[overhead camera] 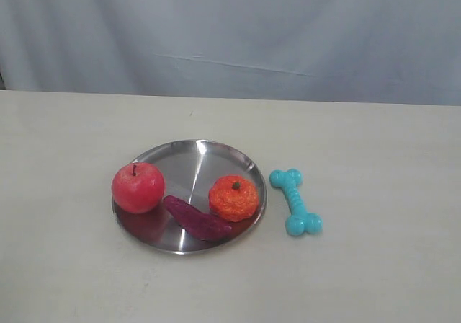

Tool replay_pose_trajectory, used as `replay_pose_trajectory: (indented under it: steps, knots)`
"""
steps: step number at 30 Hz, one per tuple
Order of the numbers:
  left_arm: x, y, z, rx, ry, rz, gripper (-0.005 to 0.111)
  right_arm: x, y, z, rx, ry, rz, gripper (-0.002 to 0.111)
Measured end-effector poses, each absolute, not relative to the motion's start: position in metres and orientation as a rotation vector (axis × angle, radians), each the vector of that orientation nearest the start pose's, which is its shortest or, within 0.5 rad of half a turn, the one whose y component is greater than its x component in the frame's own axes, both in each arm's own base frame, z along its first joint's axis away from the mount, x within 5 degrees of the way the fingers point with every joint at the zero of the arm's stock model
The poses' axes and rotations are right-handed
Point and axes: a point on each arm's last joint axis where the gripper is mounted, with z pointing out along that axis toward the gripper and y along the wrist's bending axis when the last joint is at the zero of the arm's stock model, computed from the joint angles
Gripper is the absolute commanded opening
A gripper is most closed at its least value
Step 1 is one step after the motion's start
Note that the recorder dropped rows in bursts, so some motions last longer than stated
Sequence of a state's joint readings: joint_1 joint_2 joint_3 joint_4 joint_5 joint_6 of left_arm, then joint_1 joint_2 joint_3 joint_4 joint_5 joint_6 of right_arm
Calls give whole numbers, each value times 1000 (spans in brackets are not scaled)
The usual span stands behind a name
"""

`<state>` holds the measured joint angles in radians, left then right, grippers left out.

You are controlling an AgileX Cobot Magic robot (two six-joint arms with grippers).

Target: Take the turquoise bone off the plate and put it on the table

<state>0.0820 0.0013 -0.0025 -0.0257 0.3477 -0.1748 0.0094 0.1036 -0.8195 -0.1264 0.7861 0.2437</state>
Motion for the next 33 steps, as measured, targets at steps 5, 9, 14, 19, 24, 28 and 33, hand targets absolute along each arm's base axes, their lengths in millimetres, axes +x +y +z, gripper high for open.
replay_pose_trajectory:
  steps: [5,9,14,19,24,28,33]
  knots:
    - [53,4,183,-250,1814,-90,0,-5,-7,367,165,1542,57,-1]
    - [53,4,183,-250,1814,-90,0,14,-6,347,138,1511,50,-1]
    - [53,4,183,-250,1814,-90,0,37,-4,305,106,1518,47,-1]
    - [53,4,183,-250,1814,-90,0,47,-3,267,87,1553,37,-1]
    - [53,4,183,-250,1814,-90,0,53,-3,245,76,1575,39,-1]
    - [53,4,183,-250,1814,-90,0,56,-1,235,71,1586,52,-1]
    - [53,4,183,-250,1814,-90,0,58,-1,220,63,1619,55,-1]
